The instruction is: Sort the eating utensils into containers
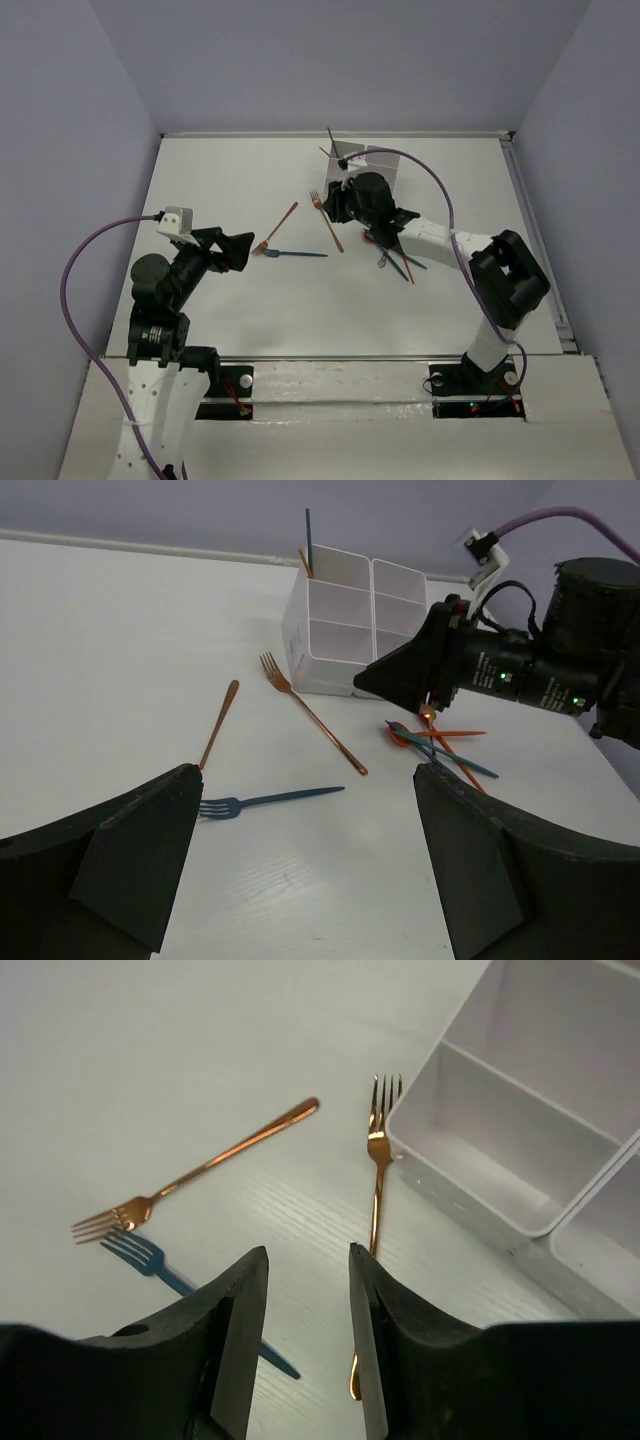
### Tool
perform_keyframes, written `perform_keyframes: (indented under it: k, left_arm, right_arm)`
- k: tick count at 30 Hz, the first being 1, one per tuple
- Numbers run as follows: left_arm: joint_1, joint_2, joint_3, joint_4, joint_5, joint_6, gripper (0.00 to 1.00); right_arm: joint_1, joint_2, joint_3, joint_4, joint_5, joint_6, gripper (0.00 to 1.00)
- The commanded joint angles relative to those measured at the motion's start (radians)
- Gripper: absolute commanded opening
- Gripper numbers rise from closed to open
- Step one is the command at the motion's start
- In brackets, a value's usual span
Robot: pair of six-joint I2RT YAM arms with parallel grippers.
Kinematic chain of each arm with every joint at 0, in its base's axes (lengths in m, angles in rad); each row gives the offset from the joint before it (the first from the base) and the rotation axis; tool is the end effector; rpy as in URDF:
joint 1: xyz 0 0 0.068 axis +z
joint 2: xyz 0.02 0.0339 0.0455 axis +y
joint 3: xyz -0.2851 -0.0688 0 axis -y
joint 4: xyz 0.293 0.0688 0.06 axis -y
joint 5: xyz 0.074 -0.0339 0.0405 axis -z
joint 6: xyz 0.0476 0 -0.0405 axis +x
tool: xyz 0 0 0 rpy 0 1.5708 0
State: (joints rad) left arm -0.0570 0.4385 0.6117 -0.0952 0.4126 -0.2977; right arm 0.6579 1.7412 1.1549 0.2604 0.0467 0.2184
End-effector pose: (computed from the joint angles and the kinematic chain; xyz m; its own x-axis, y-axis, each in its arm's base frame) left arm 0.1561 -0.0280 0.3533 -0.0580 -0.2658 -0.9623 0.4543 0.8513 -0.2626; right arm 0.3659 0.2800 0.2434 -0.3721 -0.0140 -0.9281 -0.5072 0.8405 0.1907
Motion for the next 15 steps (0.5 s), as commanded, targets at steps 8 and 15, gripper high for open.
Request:
perform_keyframes:
  k: [8, 15]
  left_arm:
    - [0.005, -0.032, 0.008, 0.046, 0.029, -0.011, 0.99]
    - [0.005, -0.032, 0.006, 0.048, 0.035, -0.011, 0.99]
  right_arm:
    - [0.003, 0.202, 0.121, -0.196, 0.128, 0.044, 0.49]
    - [0.012, 0.296, 0.158, -0.191, 0.137, 0.050, 0.43]
